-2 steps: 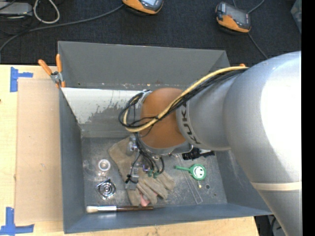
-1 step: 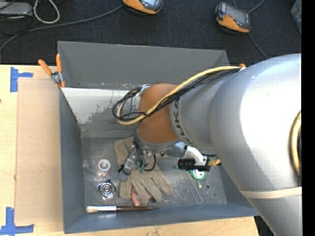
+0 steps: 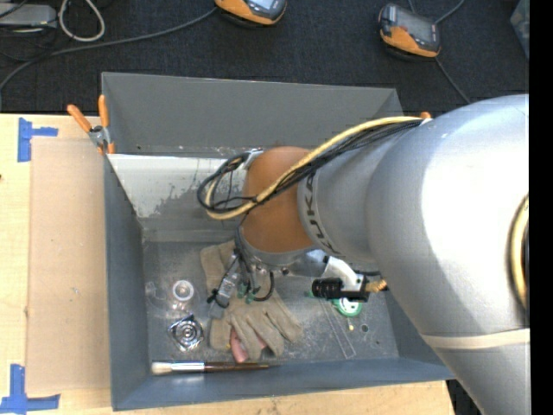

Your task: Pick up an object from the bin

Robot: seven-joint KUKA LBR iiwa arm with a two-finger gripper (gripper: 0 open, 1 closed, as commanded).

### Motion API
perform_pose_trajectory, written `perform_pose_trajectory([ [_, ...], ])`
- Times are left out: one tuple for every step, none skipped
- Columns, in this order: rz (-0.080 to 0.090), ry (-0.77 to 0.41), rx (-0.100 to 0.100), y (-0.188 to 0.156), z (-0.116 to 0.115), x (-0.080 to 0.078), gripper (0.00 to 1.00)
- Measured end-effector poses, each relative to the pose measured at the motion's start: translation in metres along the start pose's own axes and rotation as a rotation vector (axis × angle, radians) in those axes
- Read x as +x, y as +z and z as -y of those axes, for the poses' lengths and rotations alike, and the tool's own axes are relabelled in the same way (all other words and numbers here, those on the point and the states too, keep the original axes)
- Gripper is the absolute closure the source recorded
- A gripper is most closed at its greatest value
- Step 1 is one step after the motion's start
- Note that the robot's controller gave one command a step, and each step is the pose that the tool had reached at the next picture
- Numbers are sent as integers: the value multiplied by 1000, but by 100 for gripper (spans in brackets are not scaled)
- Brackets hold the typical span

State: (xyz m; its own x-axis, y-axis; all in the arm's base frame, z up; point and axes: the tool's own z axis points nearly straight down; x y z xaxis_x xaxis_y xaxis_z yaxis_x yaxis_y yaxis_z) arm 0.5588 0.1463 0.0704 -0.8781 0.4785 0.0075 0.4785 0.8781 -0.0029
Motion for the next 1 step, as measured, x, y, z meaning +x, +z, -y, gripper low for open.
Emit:
perform_pose_trajectory([
  [-1, 0, 0, -3, 0, 0, 100],
])
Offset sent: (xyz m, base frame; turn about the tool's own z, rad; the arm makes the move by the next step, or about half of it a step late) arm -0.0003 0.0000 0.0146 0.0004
